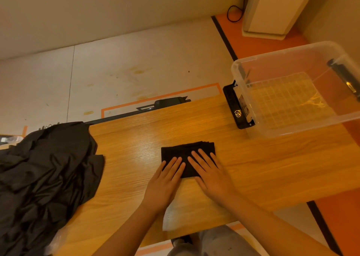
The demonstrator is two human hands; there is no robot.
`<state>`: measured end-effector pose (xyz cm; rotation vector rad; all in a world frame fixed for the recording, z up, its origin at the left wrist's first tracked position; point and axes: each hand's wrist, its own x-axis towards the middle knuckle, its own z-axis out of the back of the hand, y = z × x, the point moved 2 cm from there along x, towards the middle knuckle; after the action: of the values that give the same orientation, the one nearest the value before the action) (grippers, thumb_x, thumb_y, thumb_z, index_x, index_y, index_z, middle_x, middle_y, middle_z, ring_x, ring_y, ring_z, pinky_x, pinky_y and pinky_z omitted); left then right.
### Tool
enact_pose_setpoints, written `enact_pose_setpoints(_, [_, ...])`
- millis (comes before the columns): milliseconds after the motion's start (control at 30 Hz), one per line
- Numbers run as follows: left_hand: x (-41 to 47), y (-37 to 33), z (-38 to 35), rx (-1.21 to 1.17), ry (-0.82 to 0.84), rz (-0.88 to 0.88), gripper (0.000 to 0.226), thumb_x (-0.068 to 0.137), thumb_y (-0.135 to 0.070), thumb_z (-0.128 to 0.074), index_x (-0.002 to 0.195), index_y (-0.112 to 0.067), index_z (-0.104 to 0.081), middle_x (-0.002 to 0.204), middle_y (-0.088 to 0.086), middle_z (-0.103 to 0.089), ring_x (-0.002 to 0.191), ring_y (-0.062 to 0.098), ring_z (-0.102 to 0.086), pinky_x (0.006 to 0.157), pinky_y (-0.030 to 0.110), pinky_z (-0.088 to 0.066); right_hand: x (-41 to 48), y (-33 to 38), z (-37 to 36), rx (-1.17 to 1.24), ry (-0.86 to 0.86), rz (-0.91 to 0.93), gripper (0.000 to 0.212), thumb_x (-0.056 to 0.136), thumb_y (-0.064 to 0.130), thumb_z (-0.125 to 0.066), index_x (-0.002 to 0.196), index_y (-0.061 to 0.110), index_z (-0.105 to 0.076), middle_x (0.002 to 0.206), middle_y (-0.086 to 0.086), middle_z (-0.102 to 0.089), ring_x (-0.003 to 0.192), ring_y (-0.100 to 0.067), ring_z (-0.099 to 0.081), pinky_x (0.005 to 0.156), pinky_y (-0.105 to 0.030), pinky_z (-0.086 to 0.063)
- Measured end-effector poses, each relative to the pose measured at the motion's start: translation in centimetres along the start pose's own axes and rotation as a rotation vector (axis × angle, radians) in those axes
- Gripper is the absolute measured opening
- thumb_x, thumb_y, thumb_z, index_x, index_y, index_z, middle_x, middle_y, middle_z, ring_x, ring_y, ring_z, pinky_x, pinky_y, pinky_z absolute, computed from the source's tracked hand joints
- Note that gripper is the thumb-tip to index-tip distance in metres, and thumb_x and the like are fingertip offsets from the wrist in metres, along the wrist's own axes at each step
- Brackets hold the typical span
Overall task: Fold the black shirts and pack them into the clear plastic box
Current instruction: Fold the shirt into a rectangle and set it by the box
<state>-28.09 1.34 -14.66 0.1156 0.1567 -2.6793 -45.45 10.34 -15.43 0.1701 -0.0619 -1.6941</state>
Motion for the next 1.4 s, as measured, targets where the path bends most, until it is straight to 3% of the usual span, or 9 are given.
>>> enact_pose_setpoints(233, [9.3, 1.8, 2.2, 0.085, 0.054, -0.043, 0.069, 0.087, -0.025, -0.063, 0.149, -0.018, -0.034, 0.153, 0.011, -0.035, 0.143, 0.026, -0.029, 0.119, 0.045, -0.019, 4.1, -4.2, 1.4, -0.02, -0.034, -0.223, 0.067, 0.089, 0.04, -0.06, 0.147, 0.021, -0.033, 0.153, -0.003, -0.036, 0.144, -0.022, -0.025, 0.118, -0.045, -0.016])
enact_pose_setpoints(400, [17.0, 1.0, 3.9, 0.212, 0.133, -0.052, 0.062, 0.105, -0.03, -0.032, 0.154, -0.021, 0.005, 0.162, 0.007, 0.005, 0.149, 0.024, 0.009, 0.117, 0.041, 0.012, 5.5, -6.1, 2.1, -0.025, -0.123, -0.408, 0.064, 0.085, 0.041, -0.066, 0.139, 0.014, -0.048, 0.142, -0.01, -0.05, 0.133, -0.029, -0.044, 0.115, -0.049, -0.022])
enact_pose_setpoints(600, [20.1, 0.0, 4.2, 0.199, 0.159, 0.0, 0.066, 0.104, -0.031, -0.035, 0.154, -0.021, 0.006, 0.162, 0.008, 0.009, 0.149, 0.025, 0.012, 0.118, 0.042, 0.01, 5.3, -6.1, 2.4, -0.019, -0.218, -0.403, 0.063, 0.078, 0.045, -0.073, 0.13, 0.015, -0.057, 0.131, -0.012, -0.059, 0.121, -0.029, -0.056, 0.103, -0.046, -0.039])
enact_pose_setpoints(800, [14.8, -0.8, 2.3, -0.02, -0.019, 0.214, 0.073, 0.079, -0.022, -0.075, 0.144, -0.012, -0.043, 0.147, 0.017, -0.043, 0.136, 0.033, -0.041, 0.111, 0.046, -0.03, 6.4, -7.7, 3.8, 0.018, -0.143, -0.377, 0.065, 0.076, 0.016, -0.078, 0.136, 0.022, -0.053, 0.142, -0.011, -0.048, 0.134, -0.029, -0.043, 0.099, -0.043, -0.045])
enact_pose_setpoints(867, [12.7, -2.7, 2.2, -0.132, -0.077, 0.296, 0.066, 0.082, -0.026, -0.071, 0.142, -0.013, -0.046, 0.143, 0.017, -0.048, 0.129, 0.033, -0.049, 0.105, 0.045, -0.039, 7.4, -7.9, 4.3, 0.068, -0.102, -0.416, 0.075, 0.075, 0.004, -0.077, 0.141, 0.022, -0.047, 0.149, -0.011, -0.039, 0.14, -0.029, -0.033, 0.097, -0.041, -0.046])
enact_pose_setpoints(933, [11.0, -4.7, 2.5, -0.226, -0.113, 0.238, 0.057, 0.089, -0.031, -0.052, 0.144, -0.017, -0.042, 0.143, 0.01, -0.05, 0.126, 0.027, -0.052, 0.102, 0.042, -0.044, 8.0, -7.5, 4.8, 0.033, -0.137, -0.418, 0.08, 0.058, 0.002, -0.087, 0.131, 0.017, -0.058, 0.137, -0.014, -0.053, 0.129, -0.032, -0.048, 0.093, -0.042, -0.05])
enact_pose_setpoints(1100, [9.2, -2.0, 2.7, -0.345, -0.164, 0.29, 0.06, 0.095, -0.025, -0.043, 0.152, -0.024, -0.024, 0.158, 0.003, -0.026, 0.145, 0.02, -0.023, 0.116, 0.04, -0.024, 6.3, -3.4, 4.5, 0.054, -0.272, -0.293, 0.065, 0.056, 0.018, -0.089, 0.117, 0.018, -0.067, 0.117, -0.009, -0.065, 0.109, -0.028, -0.062, 0.091, -0.041, -0.051])
enact_pose_setpoints(1267, [8.0, -0.5, 1.2, -0.359, -0.097, 0.355, 0.052, 0.098, -0.03, -0.04, 0.148, -0.018, -0.035, 0.152, 0.011, -0.037, 0.139, 0.028, -0.036, 0.11, 0.045, -0.038, 4.7, -2.4, 2.8, 0.004, -0.229, -0.289, 0.045, 0.068, 0.032, -0.085, 0.109, 0.021, -0.071, 0.106, -0.004, -0.069, 0.099, -0.022, -0.066, 0.086, -0.039, -0.053])
enact_pose_setpoints(1400, [9.3, -2.4, 1.3, -0.359, -0.09, 0.32, 0.051, 0.099, -0.03, -0.033, 0.148, -0.017, -0.034, 0.152, 0.008, -0.038, 0.141, 0.027, -0.034, 0.114, 0.035, -0.022, 5.0, -4.4, 3.0, -0.037, -0.244, -0.341, 0.046, 0.069, 0.033, -0.083, 0.111, 0.019, -0.071, 0.112, -0.007, -0.069, 0.107, -0.026, -0.065, 0.092, -0.042, -0.051])
